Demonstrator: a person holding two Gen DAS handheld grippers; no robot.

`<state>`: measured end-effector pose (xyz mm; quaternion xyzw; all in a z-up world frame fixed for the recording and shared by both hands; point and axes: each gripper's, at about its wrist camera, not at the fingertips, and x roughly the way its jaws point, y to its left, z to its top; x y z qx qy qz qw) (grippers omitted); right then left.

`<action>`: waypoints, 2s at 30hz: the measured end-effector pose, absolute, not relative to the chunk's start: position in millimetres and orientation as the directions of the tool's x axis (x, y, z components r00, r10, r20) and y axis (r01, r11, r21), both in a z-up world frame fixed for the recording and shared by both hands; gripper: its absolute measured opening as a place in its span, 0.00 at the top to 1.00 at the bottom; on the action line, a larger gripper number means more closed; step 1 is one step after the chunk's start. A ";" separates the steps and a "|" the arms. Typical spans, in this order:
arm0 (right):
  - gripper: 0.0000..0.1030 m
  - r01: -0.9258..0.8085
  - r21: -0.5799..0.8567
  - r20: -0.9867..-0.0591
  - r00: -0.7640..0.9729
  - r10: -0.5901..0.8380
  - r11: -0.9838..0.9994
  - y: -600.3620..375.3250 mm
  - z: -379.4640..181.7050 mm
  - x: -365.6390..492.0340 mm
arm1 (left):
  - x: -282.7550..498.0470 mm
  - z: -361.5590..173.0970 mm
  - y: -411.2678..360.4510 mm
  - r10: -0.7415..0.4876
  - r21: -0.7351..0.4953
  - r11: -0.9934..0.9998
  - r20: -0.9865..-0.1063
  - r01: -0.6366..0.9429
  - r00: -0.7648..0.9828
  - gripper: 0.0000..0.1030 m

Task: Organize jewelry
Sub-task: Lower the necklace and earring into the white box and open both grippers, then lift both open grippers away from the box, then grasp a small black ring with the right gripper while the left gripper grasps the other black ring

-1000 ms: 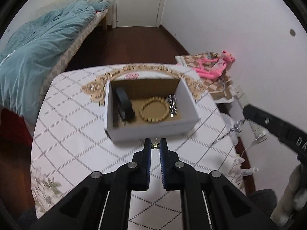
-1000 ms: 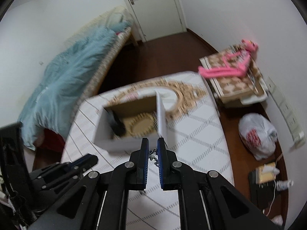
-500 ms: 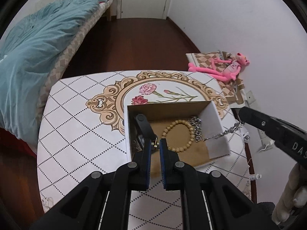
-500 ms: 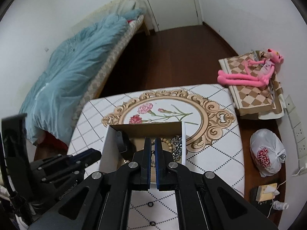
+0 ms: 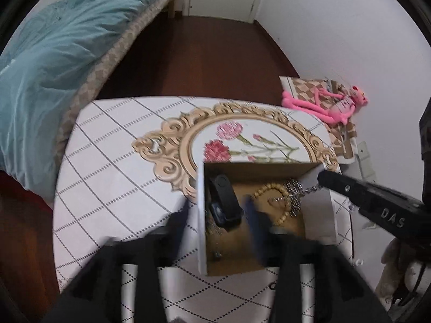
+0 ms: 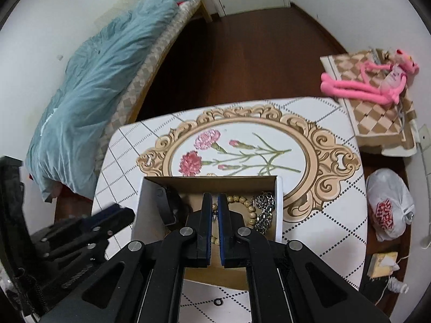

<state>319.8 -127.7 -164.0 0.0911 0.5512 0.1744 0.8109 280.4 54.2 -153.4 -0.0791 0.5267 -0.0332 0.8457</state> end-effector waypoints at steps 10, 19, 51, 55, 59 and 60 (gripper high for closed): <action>0.51 -0.159 0.272 -0.884 0.348 0.312 0.949 -139.8 -165.3 311.1 | 273.6 -147.6 62.8 -0.038 -0.088 0.993 -0.880 -0.084 0.473 0.04; 0.06 -0.121 0.050 -0.912 0.399 0.095 0.991 -149.2 -175.0 272.3 | 246.7 -154.7 54.0 0.079 0.026 0.994 -0.855 -0.110 0.512 0.00; 0.01 -0.044 -0.039 -0.761 0.648 -0.001 0.998 -170.7 -71.7 142.5 | 137.0 -71.1 24.9 0.074 -0.010 0.993 -0.739 -0.121 0.670 0.00; 0.01 -0.037 -0.023 -0.751 0.660 0.007 0.999 -174.5 -60.0 130.0 | 127.2 -66.2 26.2 0.070 -0.015 0.993 -0.736 -0.120 0.674 0.00; 0.01 -0.029 -0.009 -0.748 0.663 0.013 1.000 -177.8 -56.9 123.8 | 123.1 -73.2 27.8 0.096 0.011 0.991 -0.757 -0.135 0.646 0.00; 0.01 -0.029 -0.001 -0.756 0.655 0.019 1.000 -178.4 -60.5 123.1 | 122.7 -78.9 28.1 0.098 0.019 0.991 -0.766 -0.129 0.635 0.00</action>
